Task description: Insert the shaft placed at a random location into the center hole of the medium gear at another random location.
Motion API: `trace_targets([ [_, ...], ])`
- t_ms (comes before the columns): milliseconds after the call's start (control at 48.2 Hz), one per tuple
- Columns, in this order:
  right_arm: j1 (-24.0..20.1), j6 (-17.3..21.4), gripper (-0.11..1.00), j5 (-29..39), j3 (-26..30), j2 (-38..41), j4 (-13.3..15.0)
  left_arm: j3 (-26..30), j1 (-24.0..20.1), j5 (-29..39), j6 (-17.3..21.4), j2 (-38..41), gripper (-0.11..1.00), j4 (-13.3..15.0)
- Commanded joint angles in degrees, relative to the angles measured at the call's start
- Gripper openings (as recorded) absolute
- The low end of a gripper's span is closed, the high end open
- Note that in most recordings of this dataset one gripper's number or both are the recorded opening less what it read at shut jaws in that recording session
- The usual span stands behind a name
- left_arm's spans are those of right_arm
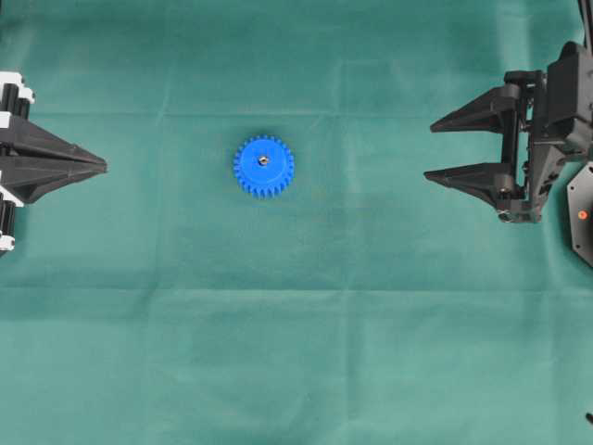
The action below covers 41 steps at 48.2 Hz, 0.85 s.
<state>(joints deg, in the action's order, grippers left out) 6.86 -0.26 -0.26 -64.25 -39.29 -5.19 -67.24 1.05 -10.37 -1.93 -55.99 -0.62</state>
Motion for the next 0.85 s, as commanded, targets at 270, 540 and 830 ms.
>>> trace_targets([
  [270, 0.00, 0.53, 0.78, -0.18, 0.79, 0.70, 0.00, 1.41, 0.09, 0.00, -0.09, 0.44, 0.00, -0.09],
  [540, 0.00, 0.53, 0.78, -0.18, 0.79, 0.70, 0.18, 1.32, 0.09, 0.00, -0.09, 0.53, 0.00, -0.09],
  [830, -0.09, 0.53, 0.78, -0.18, 0.88, 0.97, 0.18, 1.32, 0.00, 0.00, -0.09, 0.62, 0.00, -0.09],
])
